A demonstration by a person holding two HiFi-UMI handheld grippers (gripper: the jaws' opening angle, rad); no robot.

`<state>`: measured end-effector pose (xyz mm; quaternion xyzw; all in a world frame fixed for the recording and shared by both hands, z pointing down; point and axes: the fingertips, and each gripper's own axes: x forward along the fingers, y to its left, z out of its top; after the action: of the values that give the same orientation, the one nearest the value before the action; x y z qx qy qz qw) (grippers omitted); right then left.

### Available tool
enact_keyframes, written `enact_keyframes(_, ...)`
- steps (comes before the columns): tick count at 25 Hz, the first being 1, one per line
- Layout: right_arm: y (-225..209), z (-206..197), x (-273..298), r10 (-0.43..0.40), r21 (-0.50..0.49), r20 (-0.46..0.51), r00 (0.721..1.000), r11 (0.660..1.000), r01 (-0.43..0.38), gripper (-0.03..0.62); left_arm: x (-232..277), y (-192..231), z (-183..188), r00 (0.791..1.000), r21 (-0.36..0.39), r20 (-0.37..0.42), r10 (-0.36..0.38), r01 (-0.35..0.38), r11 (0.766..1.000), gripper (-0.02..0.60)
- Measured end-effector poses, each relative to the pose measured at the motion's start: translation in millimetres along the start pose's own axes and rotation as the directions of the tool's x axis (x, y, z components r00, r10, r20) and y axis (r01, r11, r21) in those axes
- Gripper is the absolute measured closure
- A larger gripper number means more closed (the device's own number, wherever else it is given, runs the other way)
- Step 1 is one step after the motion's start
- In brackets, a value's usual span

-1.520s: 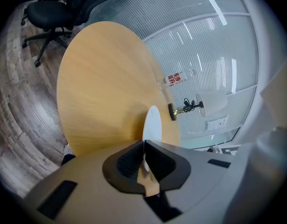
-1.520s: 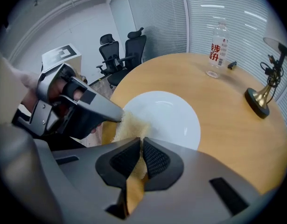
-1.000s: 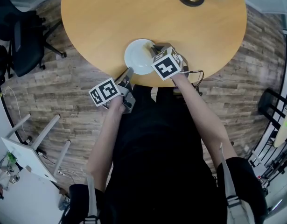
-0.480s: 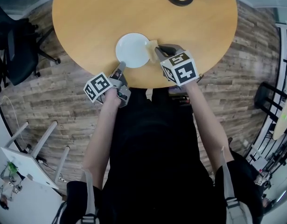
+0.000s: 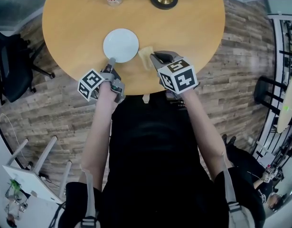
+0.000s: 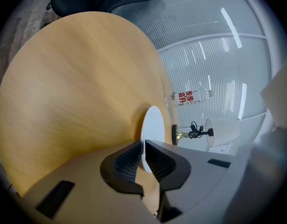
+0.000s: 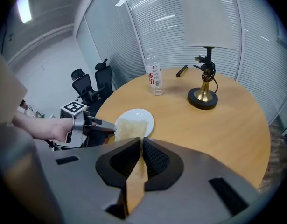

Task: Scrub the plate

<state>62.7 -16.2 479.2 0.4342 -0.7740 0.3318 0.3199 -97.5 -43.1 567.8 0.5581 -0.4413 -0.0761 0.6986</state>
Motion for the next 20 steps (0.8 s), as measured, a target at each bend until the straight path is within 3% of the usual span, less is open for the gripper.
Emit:
enact_keyframes(4, 3.0, 1.0, -7.2, 0.000, -0.001, -0.003, 1.000, 1.000, 0.000, 0.566, -2.1, -1.4, 5.8, 1.000, -0.031, 0.019, 0.001, -0.001, 1.000, 0.549)
enact_keyframes(7, 3.3, -1.6, -14.4, -0.006, -0.002, -0.006, 1.000, 1.000, 0.006, 0.566, -4.1, 0.8, 4.8, 1.000, -0.058, 0.023, 0.002, 0.000, 0.998, 0.449)
enact_keyframes(9, 3.4, -4.9, -20.4, -0.011, 0.010, 0.003, 1.000, 1.000, 0.011, 0.566, -7.6, 4.4, 2.8, 1.000, -0.062, 0.028, 0.006, -0.004, 0.998, 0.445)
enact_keyframes(15, 6.2, -18.9, -32.0, 0.002, 0.049, 0.013, 1.000, 0.999, -0.003, 0.566, -17.7, 6.7, -1.5, 0.998, -0.037, 0.055, -0.001, 0.003, 0.999, 0.407)
enact_keyframes(20, 11.8, -19.1, -47.9, 0.034, 0.010, 0.049, 0.998, 0.999, -0.034, 0.566, -27.9, 5.1, -7.5, 0.992, 0.019, 0.097, 0.084, -0.086, 0.996, 0.348)
